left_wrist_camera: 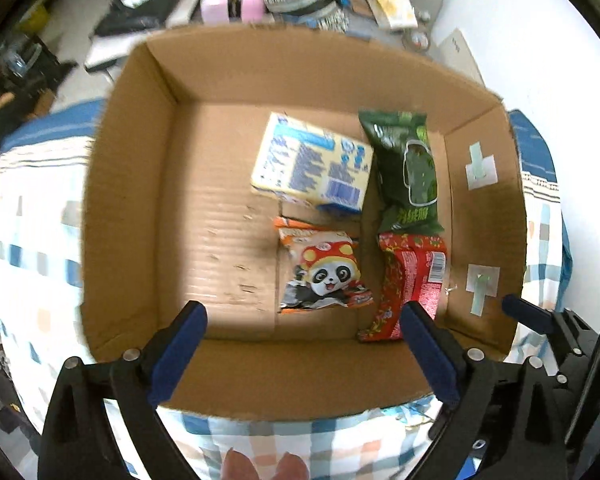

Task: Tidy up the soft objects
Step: 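Carry both bags over the box and open both tools to drop them, then grasp the lilac cloth with the left tool while the right tool grasps the blue tube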

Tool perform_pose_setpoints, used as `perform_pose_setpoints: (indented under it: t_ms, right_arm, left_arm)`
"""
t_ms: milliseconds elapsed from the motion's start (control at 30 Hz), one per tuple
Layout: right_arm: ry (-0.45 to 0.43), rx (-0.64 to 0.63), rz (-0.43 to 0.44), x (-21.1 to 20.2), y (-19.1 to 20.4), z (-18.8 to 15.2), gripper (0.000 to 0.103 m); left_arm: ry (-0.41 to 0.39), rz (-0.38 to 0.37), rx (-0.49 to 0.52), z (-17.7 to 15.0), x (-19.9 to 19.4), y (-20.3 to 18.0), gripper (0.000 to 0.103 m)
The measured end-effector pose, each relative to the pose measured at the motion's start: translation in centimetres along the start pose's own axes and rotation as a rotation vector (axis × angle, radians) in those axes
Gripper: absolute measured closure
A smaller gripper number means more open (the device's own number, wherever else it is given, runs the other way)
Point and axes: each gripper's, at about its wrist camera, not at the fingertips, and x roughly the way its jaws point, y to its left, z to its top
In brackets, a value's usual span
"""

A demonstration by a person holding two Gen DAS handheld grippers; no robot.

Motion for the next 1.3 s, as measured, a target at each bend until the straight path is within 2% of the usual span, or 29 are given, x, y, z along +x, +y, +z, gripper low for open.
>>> perform_pose_setpoints:
  t_ms: [133,467,700,867,1033,1100,1167,1233,1300]
  right_arm:
    - [-0.076,0.009,-0.015,-2.5,0.1,-1.6,0.001]
    - [-0.274,0.023,-0.027,-9.4,1.1,-5.7,0.001]
    - [-0.353,0.014,-0.014,-13.6,1.5,-8.8,0.001]
    - [-0.327,-0.003,0.0,-13.1,1.1,-10.8,0.001]
    - [-0.162,-0.002,0.041,-6.3,-0.8,-12.9,0.001]
    - [-0.108,0.005,0.038,-3.4,-1.2,-13.6,0.001]
    - [-0.059,0.013,0.042,-0.4,-1.6,-14.2,0.005]
    - [-0.008,0.018,0.045,2.3,-1.9,-14.8,0.02]
    - [0.031,0.024,0.051,4.6,-2.2,-15.3,0.025]
  left_arm:
    - [-0.077,0.024,0.007,-1.1,-2.9,0.3,0.002]
    - [-0.299,0.139,0.024,-4.4,-9.5,1.0,0.002]
    - [-0.356,0.155,0.006,-6.4,-12.5,1.1,0.002]
    - [-0.311,0.124,-0.096,-7.8,-11.5,3.6,0.002]
    - [-0.111,0.033,-0.289,-9.8,-5.1,7.9,0.002]
    - [-0.067,0.006,-0.334,-10.4,-2.8,8.7,0.002]
    - [-0.021,-0.008,-0.366,-11.0,-0.1,9.2,0.002]
    - [0.004,-0.009,-0.364,-11.1,1.7,9.0,0.002]
    - [0.011,-0.003,-0.358,-10.7,3.2,9.0,0.002]
